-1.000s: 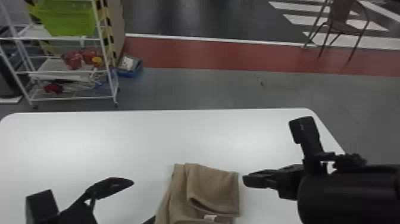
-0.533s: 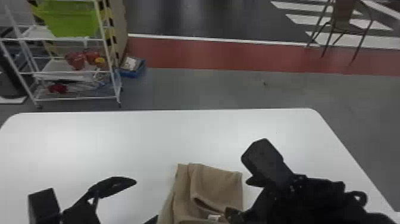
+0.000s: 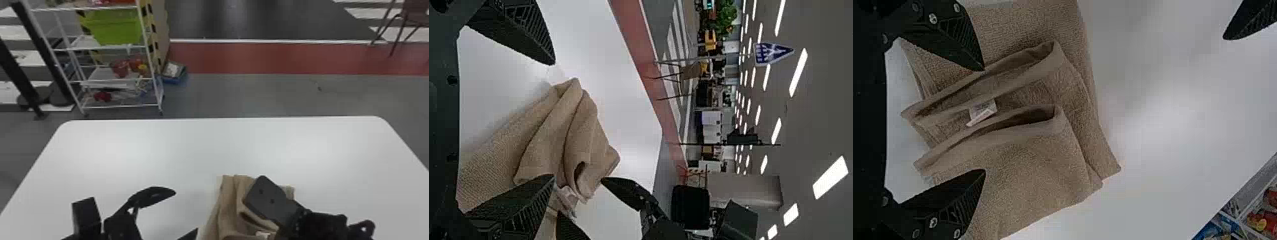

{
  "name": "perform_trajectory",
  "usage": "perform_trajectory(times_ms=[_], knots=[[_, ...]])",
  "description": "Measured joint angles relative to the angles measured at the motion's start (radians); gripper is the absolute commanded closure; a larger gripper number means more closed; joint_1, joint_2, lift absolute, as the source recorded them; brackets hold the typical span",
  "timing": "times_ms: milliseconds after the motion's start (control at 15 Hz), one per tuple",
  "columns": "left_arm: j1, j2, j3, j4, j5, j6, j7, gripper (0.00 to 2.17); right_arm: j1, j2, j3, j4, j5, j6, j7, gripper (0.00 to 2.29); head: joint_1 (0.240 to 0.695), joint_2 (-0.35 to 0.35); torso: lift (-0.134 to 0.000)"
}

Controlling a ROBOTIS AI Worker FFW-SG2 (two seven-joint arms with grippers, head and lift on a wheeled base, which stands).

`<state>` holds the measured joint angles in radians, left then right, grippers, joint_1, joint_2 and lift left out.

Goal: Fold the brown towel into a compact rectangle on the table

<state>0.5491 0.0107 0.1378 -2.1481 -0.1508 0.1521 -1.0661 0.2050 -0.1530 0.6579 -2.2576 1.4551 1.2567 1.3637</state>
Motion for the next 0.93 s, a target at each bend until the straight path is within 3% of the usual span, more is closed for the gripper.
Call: perform_trajectory(times_ms=[600, 933], knots=[[-0.001, 0.000, 0.003, 0.010, 0.003, -0.012, 0.000, 0.08, -0.025, 0.002, -0.062, 0.001, -0.021, 0.004, 0.000, 0.29, 0.695, 0.004, -0.122], [-0.004, 0.000, 0.003, 0.013, 0.003, -0.012, 0.000, 0.08, -0.054, 0.004, -0.086, 0.059, -0.046, -0.006, 0.000, 0.29, 0.695, -0.010, -0.122]])
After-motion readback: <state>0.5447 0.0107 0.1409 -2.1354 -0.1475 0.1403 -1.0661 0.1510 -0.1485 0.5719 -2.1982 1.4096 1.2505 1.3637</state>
